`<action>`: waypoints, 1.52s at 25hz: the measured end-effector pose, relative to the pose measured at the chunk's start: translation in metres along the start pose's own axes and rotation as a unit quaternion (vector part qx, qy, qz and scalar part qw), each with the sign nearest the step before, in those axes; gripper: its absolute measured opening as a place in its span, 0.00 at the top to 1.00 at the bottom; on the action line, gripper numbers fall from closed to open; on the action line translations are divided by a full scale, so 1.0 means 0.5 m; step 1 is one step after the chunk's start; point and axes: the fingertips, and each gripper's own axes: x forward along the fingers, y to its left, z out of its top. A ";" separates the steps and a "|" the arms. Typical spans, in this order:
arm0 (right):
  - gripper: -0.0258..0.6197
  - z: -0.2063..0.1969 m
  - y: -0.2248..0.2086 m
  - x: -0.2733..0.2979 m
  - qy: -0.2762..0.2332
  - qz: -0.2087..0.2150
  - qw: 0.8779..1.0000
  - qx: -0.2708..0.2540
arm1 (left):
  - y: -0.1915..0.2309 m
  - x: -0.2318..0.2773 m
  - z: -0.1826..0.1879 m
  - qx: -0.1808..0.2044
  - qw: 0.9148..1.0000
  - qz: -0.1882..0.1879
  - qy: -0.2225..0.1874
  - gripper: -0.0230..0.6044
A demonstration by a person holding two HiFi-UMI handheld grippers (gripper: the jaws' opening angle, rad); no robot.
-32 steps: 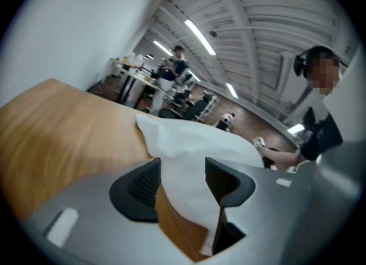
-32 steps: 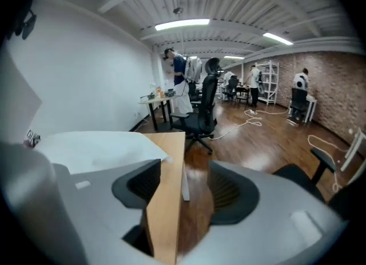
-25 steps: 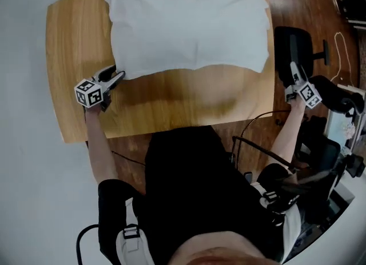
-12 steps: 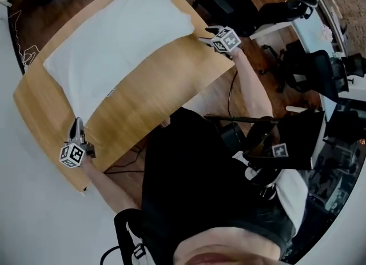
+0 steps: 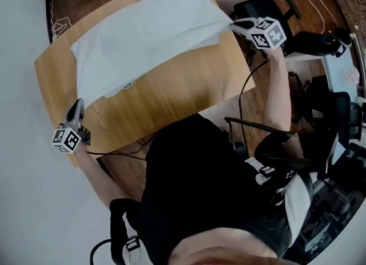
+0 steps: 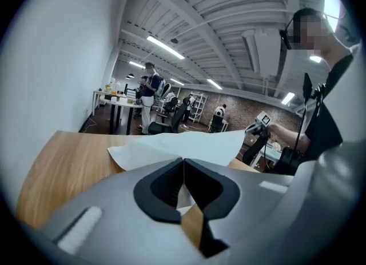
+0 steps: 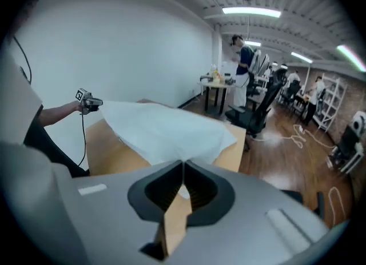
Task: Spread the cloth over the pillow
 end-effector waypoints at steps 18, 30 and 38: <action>0.94 -0.437 0.099 0.269 0.153 0.010 0.983 0.098 | 0.046 0.074 -0.464 -0.143 0.960 0.060 0.235 0.95; 0.70 -0.475 0.056 0.238 0.142 -0.059 0.983 0.099 | 0.121 0.028 -0.504 -0.201 0.950 0.108 0.212 0.58; 0.64 -0.382 0.029 0.134 0.064 -0.066 0.993 0.077 | 0.163 -0.079 -0.432 -0.268 0.944 0.177 0.078 0.53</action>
